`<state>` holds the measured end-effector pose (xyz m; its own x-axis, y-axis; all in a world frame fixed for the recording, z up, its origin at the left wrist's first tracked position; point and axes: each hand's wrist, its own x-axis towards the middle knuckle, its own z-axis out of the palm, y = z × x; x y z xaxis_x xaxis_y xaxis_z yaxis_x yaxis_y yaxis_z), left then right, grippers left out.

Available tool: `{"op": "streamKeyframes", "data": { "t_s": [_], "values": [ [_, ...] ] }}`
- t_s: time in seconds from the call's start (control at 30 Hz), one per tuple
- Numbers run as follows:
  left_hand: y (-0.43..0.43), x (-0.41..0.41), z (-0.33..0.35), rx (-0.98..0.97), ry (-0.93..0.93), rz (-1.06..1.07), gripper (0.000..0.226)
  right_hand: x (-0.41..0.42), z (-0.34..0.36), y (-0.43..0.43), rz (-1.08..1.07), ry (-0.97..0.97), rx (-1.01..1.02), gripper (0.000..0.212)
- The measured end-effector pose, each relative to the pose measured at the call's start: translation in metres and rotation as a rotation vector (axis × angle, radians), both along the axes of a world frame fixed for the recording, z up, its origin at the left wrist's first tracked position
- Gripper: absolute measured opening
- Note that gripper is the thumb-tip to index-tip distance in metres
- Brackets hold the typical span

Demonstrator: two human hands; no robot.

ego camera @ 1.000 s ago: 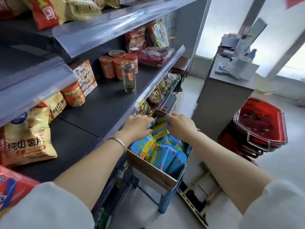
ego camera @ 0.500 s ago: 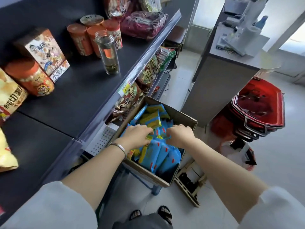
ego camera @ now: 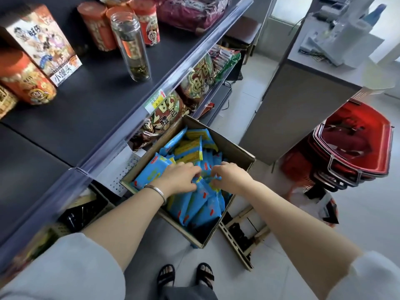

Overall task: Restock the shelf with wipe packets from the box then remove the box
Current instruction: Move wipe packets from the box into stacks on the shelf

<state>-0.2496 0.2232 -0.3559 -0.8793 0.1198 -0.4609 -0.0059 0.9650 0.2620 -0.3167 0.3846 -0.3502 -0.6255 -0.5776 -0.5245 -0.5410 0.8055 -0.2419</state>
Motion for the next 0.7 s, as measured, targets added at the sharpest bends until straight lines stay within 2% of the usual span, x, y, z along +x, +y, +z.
{"op": "streamKeyframes", "data": {
  "t_s": [0.07,0.23,0.37,0.43,0.6,0.7],
  "values": [
    [-0.007,0.001,0.006,-0.014,0.007,-0.029,0.016,0.0,-0.001,-0.001,0.011,0.003,-0.013,0.032],
    [-0.027,0.003,0.011,-0.034,-0.057,-0.14,0.022,0.003,0.0,-0.011,0.02,0.017,-0.03,0.031],
    [-0.037,0.009,0.01,-0.047,-0.141,-0.22,0.047,0.007,-0.001,-0.021,0.011,0.041,0.017,0.032],
    [-0.037,0.012,0.011,-0.117,-0.107,-0.266,0.05,0.011,-0.002,-0.025,0.011,0.058,0.072,0.036],
    [-0.027,0.017,0.015,-0.262,0.032,-0.353,0.037,0.026,-0.006,-0.029,-0.004,0.032,0.208,0.056],
    [-0.026,0.018,0.017,-0.28,0.076,-0.371,0.034,0.034,-0.006,-0.032,-0.093,0.008,0.192,0.05]
  ]
}}
